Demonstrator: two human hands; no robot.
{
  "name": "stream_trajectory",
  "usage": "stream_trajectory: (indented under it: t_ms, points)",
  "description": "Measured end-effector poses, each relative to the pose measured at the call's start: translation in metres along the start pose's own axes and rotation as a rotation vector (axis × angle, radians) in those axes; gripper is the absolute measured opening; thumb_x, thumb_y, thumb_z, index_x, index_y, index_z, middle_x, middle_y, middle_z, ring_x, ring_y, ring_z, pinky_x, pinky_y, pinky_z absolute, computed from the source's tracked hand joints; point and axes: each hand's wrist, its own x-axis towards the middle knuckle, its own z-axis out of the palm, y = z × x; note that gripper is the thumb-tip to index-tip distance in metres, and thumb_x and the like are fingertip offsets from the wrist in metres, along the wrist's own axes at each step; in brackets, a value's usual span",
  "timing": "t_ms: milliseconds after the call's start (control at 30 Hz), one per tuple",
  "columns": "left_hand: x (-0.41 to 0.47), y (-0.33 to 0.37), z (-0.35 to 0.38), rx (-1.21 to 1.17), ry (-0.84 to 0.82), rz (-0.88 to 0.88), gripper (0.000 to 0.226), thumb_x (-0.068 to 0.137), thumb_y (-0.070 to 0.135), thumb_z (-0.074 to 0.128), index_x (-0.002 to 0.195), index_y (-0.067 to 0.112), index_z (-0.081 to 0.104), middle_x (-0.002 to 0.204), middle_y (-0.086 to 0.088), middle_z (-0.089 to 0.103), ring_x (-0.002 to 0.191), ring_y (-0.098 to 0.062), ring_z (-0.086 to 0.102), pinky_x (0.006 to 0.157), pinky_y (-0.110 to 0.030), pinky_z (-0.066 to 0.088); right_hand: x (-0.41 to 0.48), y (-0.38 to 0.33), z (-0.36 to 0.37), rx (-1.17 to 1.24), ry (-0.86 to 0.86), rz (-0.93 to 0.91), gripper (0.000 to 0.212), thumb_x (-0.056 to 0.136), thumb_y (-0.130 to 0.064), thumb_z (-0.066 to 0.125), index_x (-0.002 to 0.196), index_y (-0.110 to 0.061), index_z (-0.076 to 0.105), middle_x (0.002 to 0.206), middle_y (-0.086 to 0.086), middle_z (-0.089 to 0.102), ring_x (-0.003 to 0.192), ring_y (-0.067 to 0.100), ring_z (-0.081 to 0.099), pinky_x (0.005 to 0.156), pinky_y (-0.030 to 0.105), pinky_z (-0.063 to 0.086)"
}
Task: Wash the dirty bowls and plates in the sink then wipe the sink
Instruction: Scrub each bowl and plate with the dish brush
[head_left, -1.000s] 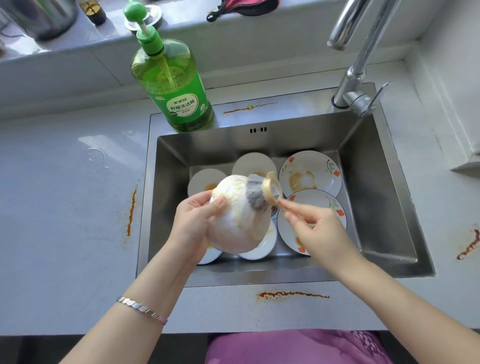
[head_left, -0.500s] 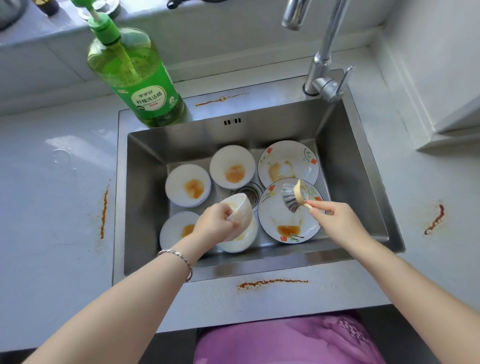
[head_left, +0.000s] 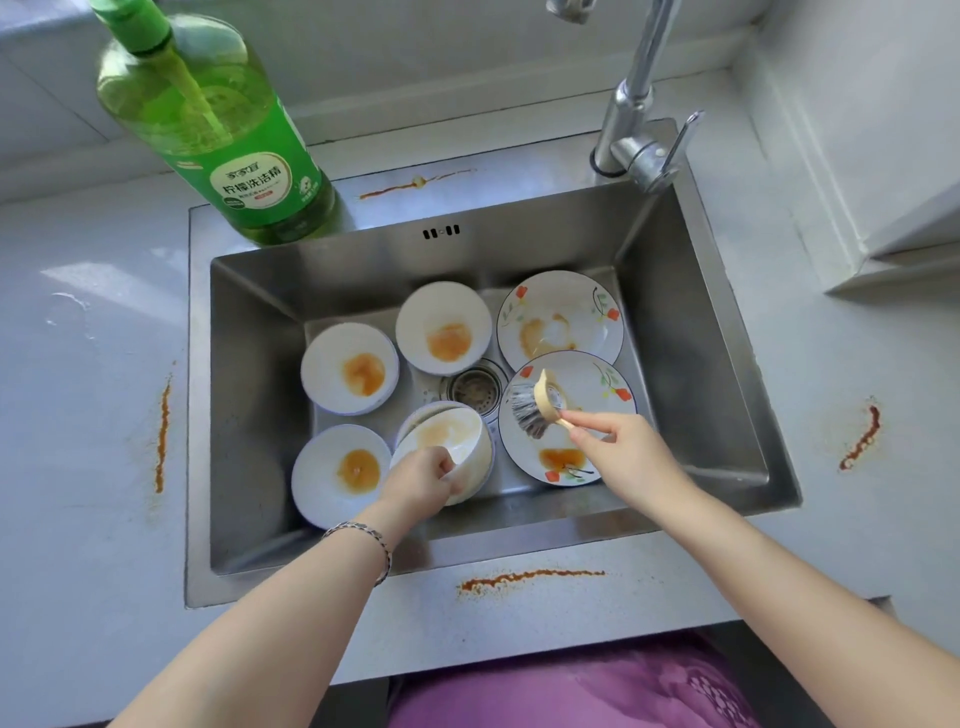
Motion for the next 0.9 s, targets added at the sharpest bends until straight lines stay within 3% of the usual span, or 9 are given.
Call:
stream_trajectory:
  t_ms: [200, 300, 400, 467, 533, 567, 667, 767, 900]
  points:
    - [0.012, -0.005, 0.007, -0.121, -0.073, 0.019, 0.022, 0.083, 0.016, 0.065, 0.07, 0.023, 0.048, 0.075, 0.003, 0.052, 0.076, -0.018, 0.048, 0.06, -0.025, 0.034, 0.013, -0.008, 0.004, -0.053, -0.019, 0.043, 0.028, 0.094, -0.026, 0.051, 0.119, -0.032, 0.062, 0.094, -0.005, 0.07, 0.081, 0.009, 0.063, 0.082, 0.03, 0.049]
    - [0.021, -0.005, -0.003, -0.354, -0.112, -0.015, 0.016, 0.081, 0.017, 0.07, 0.077, 0.023, 0.056, 0.084, 0.003, 0.06, 0.083, -0.017, 0.056, 0.068, -0.021, 0.042, 0.024, -0.009, 0.007, -0.052, -0.027, 0.044, 0.028, 0.094, -0.024, 0.051, 0.118, -0.031, 0.062, 0.064, -0.021, 0.065, 0.054, -0.002, 0.052, 0.068, 0.026, 0.046]
    - [0.043, -0.002, -0.029, -0.638, 0.093, -0.115, 0.018, 0.084, 0.019, 0.068, 0.099, 0.014, 0.06, 0.105, -0.008, 0.065, 0.09, -0.021, 0.059, 0.076, -0.027, 0.044, 0.042, -0.016, 0.006, -0.056, -0.01, 0.057, 0.029, 0.094, -0.021, 0.05, 0.12, -0.029, 0.061, 0.03, -0.027, 0.039, 0.038, -0.001, 0.041, 0.047, 0.014, 0.025]
    - [0.061, -0.001, -0.045, -0.683, 0.2, -0.221, 0.04, 0.088, 0.023, 0.062, 0.124, 0.009, 0.051, 0.115, -0.008, 0.06, 0.102, -0.025, 0.058, 0.084, -0.031, 0.046, 0.054, -0.024, 0.008, -0.04, -0.006, 0.051, 0.029, 0.094, -0.021, 0.051, 0.118, -0.032, 0.061, 0.034, -0.026, 0.044, 0.043, -0.001, 0.049, 0.046, 0.013, 0.031]
    - [0.082, -0.002, -0.052, -0.715, 0.219, -0.299, 0.051, 0.09, 0.023, 0.057, 0.135, 0.005, 0.041, 0.115, -0.01, 0.059, 0.108, -0.027, 0.057, 0.093, -0.036, 0.045, 0.066, -0.03, 0.012, -0.01, 0.0, 0.016, 0.028, 0.093, -0.024, 0.053, 0.113, -0.04, 0.061, 0.061, -0.012, 0.068, 0.064, 0.014, 0.063, 0.066, 0.025, 0.051]
    - [0.093, -0.001, -0.052, -0.731, 0.206, -0.325, 0.053, 0.09, 0.021, 0.056, 0.137, 0.002, 0.038, 0.112, -0.013, 0.06, 0.105, -0.028, 0.057, 0.093, -0.037, 0.045, 0.073, -0.032, 0.014, -0.008, -0.002, 0.009, 0.027, 0.092, -0.025, 0.054, 0.112, -0.041, 0.062, 0.075, 0.001, 0.072, 0.073, 0.026, 0.063, 0.076, 0.033, 0.051]
    - [0.119, 0.005, -0.048, -0.923, 0.17, -0.385, 0.046, 0.093, 0.013, 0.052, 0.134, -0.003, 0.039, 0.111, -0.022, 0.06, 0.091, -0.032, 0.059, 0.074, -0.037, 0.05, 0.093, -0.031, 0.023, 0.011, -0.028, -0.021, 0.025, 0.091, -0.025, 0.056, 0.109, -0.041, 0.065, 0.095, 0.02, 0.069, 0.079, 0.026, 0.063, 0.083, 0.038, 0.049]
    - [0.138, 0.01, -0.036, -1.14, 0.22, -0.412, 0.035, 0.094, 0.003, 0.049, 0.128, -0.001, 0.04, 0.123, -0.023, 0.056, 0.096, -0.038, 0.06, 0.07, -0.038, 0.055, 0.107, -0.031, 0.029, 0.036, -0.054, -0.028, 0.027, 0.091, -0.023, 0.056, 0.107, -0.043, 0.064, 0.059, 0.013, 0.053, 0.06, 0.014, 0.038, 0.064, 0.028, 0.039]
    - [0.151, 0.018, -0.023, -1.395, 0.291, -0.436, 0.052, 0.093, -0.007, 0.042, 0.139, 0.013, 0.032, 0.125, -0.005, 0.046, 0.117, -0.035, 0.049, 0.082, -0.042, 0.051, 0.117, -0.026, 0.031, 0.019, -0.039, 0.021, 0.031, 0.091, -0.022, 0.055, 0.096, -0.053, 0.058, 0.047, -0.009, 0.021, 0.048, 0.008, 0.022, 0.052, 0.026, 0.017]
